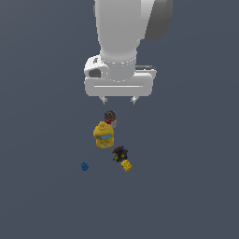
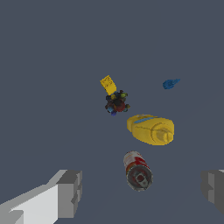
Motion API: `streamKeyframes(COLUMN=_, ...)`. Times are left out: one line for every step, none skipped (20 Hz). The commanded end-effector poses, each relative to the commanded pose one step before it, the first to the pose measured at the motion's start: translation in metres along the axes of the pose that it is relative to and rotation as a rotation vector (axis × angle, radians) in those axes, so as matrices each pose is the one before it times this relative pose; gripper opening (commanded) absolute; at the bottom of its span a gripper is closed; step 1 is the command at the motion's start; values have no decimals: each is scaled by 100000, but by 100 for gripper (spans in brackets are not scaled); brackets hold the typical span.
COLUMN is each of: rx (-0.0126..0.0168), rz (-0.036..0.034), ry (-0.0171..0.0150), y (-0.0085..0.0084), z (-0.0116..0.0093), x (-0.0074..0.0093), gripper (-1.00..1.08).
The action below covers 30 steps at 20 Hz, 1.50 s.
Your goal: Pick up a designated object from a clutter of objects.
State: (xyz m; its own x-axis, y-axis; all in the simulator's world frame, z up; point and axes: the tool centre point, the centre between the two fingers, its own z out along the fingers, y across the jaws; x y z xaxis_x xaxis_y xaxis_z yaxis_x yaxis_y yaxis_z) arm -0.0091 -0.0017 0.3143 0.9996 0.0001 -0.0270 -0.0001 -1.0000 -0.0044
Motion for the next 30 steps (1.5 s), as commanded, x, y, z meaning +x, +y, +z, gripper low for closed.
streamKeyframes(rx=-8, rz=-1977, ry=39, y=216, z=716, x=-194, gripper=100)
streamKeyframes(rx=-1, rz=-1046, ry=48, y=108, z=367, x=-108, gripper=100)
streamKeyframes(rx=-5, rz=-1163, ry=51, y=116, z=402, x=-124, gripper=100)
streamKeyframes(rx=-7, rz=-1274, ry=55, y=124, z=438, x=-143, gripper=100)
streamKeyframes(rx=-8, rz=-1383, ry=61, y=132, z=475, x=-164, gripper=100)
streamKeyframes(rx=-9, rz=-1494, ry=66, y=139, z=511, x=-187, gripper=100)
streamKeyframes(rx=-12, rz=-1606, ry=70, y=143, z=545, x=-211, gripper=100)
streamKeyframes(rx=-14, rz=-1718, ry=74, y=147, z=579, x=-238, gripper=100)
streamKeyframes(rx=-17, rz=-1828, ry=79, y=149, z=612, x=-267, gripper=100)
streamKeyframes(rx=-21, rz=-1940, ry=83, y=148, z=643, x=-299, gripper=100)
streamKeyframes(rx=-24, rz=-2052, ry=87, y=145, z=674, x=-332, gripper=100)
streamKeyframes(rx=-28, rz=-2147, ry=90, y=140, z=698, x=-365, gripper=100)
streamKeyframes(rx=-31, rz=-2163, ry=90, y=126, z=695, x=-385, gripper=100)
streamKeyframes(rx=-34, rz=-2164, ry=89, y=110, z=687, x=-402, gripper=100)
streamKeyframes(rx=-36, rz=-2164, ry=88, y=94, z=679, x=-418, gripper=100)
streamKeyframes(rx=-39, rz=-2165, ry=87, y=77, z=670, x=-434, gripper=100)
streamKeyframes(rx=-41, rz=-2165, ry=86, y=59, z=661, x=-448, gripper=100)
streamKeyframes(rx=-44, rz=-2166, ry=84, y=40, z=652, x=-462, gripper=100)
streamKeyframes(rx=-46, rz=-2165, ry=83, y=22, z=642, x=-475, gripper=100)
streamKeyframes(rx=-49, rz=-2167, ry=82, y=2, z=632, x=-487, gripper=100)
streamKeyframes(rx=-51, rz=-2167, ry=80, y=-18, z=622, x=-498, gripper=100)
streamKeyframes(rx=-53, rz=-2167, ry=79, y=-39, z=611, x=-508, gripper=100)
streamKeyframes(rx=-55, rz=-2156, ry=77, y=-60, z=597, x=-514, gripper=100)
streamKeyframes(rx=-55, rz=-2063, ry=72, y=-77, z=561, x=-500, gripper=100)
streamKeyframes(rx=-54, rz=-1951, ry=67, y=-92, z=521, x=-479, gripper=100)
streamKeyframes(rx=-52, rz=-1841, ry=62, y=-104, z=483, x=-456, gripper=100)
streamKeyframes(rx=-50, rz=-1729, ry=57, y=-112, z=446, x=-432, gripper=100)
streamKeyframes(rx=-48, rz=-1618, ry=52, y=-118, z=410, x=-407, gripper=100)
streamKeyframes(rx=-46, rz=-1507, ry=47, y=-122, z=376, x=-380, gripper=100)
streamKeyframes(rx=-43, rz=-1395, ry=43, y=-123, z=343, x=-353, gripper=100)
